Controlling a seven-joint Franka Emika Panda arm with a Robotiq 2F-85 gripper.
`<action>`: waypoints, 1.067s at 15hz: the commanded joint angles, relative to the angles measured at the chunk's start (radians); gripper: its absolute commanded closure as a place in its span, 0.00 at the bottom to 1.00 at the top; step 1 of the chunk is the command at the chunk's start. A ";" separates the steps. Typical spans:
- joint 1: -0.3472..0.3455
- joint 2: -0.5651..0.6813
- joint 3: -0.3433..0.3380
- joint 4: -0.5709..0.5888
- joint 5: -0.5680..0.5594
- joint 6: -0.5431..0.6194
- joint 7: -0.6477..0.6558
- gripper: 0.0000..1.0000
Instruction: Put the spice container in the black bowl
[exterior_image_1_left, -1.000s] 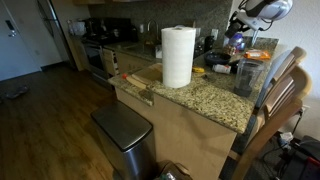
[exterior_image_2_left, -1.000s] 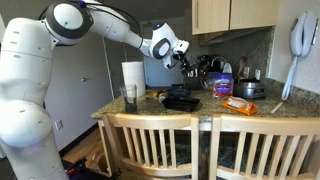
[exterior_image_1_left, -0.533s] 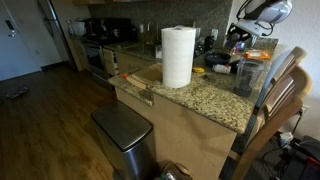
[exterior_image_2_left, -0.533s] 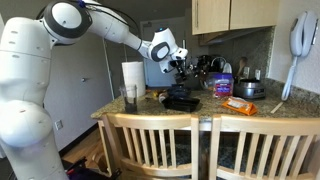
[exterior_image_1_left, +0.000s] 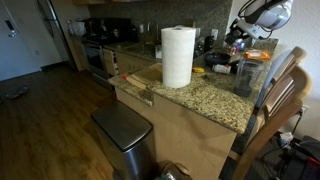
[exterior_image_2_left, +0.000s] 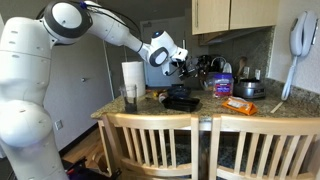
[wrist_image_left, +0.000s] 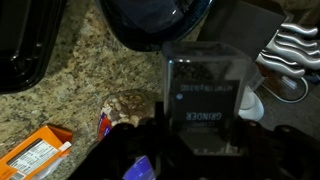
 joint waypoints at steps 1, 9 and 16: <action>0.040 -0.036 0.032 -0.106 0.012 0.155 -0.030 0.68; 0.079 -0.032 0.063 -0.104 -0.011 -0.087 -0.021 0.68; 0.017 0.014 -0.019 0.103 -0.026 -0.610 0.077 0.68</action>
